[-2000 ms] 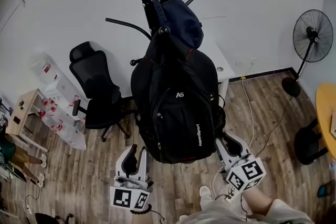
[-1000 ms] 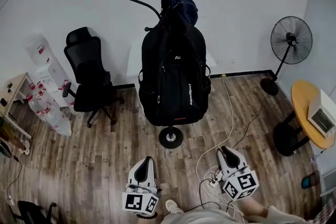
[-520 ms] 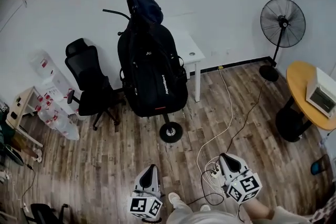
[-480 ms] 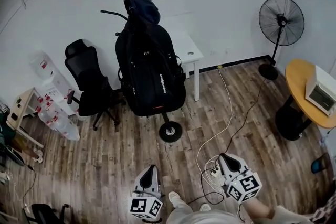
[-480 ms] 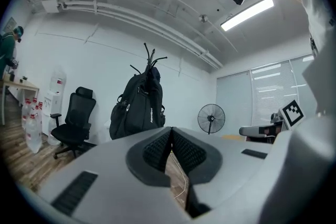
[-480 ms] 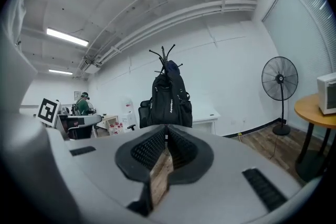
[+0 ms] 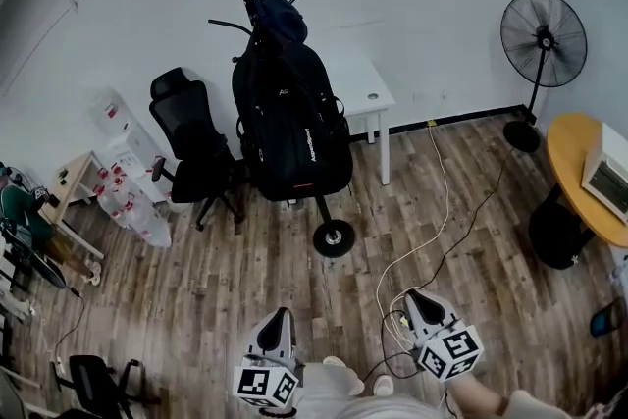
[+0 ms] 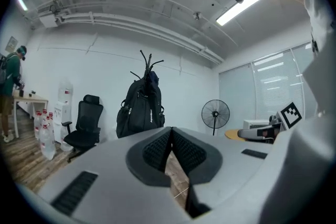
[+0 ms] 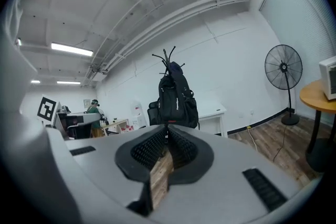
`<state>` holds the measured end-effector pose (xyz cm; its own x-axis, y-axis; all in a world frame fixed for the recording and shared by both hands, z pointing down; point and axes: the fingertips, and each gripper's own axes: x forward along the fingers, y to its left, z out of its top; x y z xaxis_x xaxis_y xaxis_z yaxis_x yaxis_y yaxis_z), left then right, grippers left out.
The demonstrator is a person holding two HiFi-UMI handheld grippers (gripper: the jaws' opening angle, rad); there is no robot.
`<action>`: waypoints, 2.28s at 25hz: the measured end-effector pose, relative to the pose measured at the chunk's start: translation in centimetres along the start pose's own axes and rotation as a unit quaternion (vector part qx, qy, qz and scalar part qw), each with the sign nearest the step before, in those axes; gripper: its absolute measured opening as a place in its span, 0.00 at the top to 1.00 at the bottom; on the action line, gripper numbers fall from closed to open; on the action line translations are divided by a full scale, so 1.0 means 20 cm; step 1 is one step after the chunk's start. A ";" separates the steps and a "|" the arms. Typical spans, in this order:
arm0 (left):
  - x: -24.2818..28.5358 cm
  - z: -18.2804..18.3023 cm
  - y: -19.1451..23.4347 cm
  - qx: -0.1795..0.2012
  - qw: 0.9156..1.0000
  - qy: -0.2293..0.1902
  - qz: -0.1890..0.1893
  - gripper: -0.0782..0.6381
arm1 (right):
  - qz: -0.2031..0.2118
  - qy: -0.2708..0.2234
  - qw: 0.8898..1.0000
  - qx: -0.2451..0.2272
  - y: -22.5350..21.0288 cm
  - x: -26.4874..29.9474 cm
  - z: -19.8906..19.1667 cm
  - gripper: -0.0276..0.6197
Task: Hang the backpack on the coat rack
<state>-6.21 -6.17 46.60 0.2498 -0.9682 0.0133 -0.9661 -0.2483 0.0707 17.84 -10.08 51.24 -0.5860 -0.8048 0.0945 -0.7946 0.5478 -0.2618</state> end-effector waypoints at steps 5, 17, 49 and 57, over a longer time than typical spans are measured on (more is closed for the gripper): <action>-0.03 0.02 -0.01 0.024 1.000 -0.001 0.009 0.88 | 0.017 -0.012 1.000 0.020 0.03 -0.04 -0.05 0.92; -0.06 -0.05 0.18 0.001 1.000 -0.012 -0.002 0.88 | 0.028 -0.020 0.999 -0.005 0.27 0.14 0.03 0.92; -0.58 -0.02 0.30 -0.024 0.999 -0.031 -0.026 0.88 | -0.014 -0.009 1.000 -0.020 0.67 -0.11 -0.14 0.93; -0.64 0.00 0.26 -0.017 0.999 -0.031 -0.015 0.88 | -0.010 -0.005 1.000 -0.020 0.67 -0.17 -0.16 0.93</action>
<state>-14.43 5.00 46.74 0.2735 -0.9605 -0.0514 -0.9550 -0.2775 0.1044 8.60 0.67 50.48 -0.5687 -0.8177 0.0891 -0.8117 0.5404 -0.2213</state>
